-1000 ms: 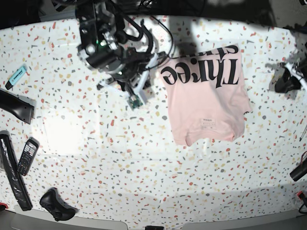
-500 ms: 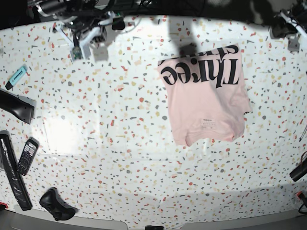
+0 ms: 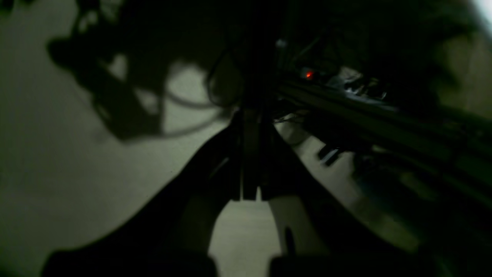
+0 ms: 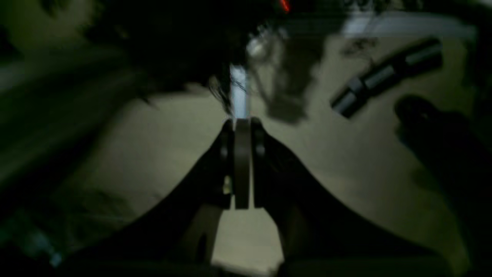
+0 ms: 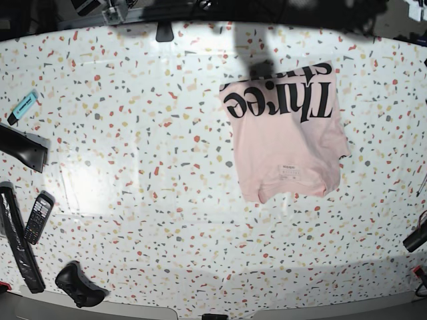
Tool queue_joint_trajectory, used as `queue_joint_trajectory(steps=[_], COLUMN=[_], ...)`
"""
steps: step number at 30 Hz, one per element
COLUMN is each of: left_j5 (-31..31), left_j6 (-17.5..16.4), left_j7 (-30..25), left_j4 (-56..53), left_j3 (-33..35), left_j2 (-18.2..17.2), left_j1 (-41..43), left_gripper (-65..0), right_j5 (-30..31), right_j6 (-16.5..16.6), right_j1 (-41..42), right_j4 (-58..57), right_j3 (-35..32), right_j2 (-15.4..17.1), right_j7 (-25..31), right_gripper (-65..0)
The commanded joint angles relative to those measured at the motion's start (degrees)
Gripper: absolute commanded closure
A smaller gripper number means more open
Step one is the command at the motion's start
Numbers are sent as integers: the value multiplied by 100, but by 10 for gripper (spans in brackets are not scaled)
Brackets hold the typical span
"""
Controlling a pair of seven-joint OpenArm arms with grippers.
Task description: Fold the T-shirt properly
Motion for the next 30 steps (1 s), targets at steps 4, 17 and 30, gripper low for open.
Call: queue_joint_trajectory(steps=[4,17,30], left_j5=[431,2732,3563], left_j6=[-41,-41,584], left_j7=[-691,-3058,-3770], left_j4=[-1261,-4380,-5657], left_j3=[-28,7,540], left_j2=[-50,-46,188], left_j1=[-334,-1537,-2256], left_gripper=[0,0,0], right_j5=[-68,-94,-90], right_j6=[28,-212,-669], right_j1=[337,3353,4531], right_j4=[-1241,-7840,-9619], right_j3=[-22,-1198,-2590], right_j2=[402,2105,2065], right_j7=[197,1853,2529], right_gripper=[0,0,0])
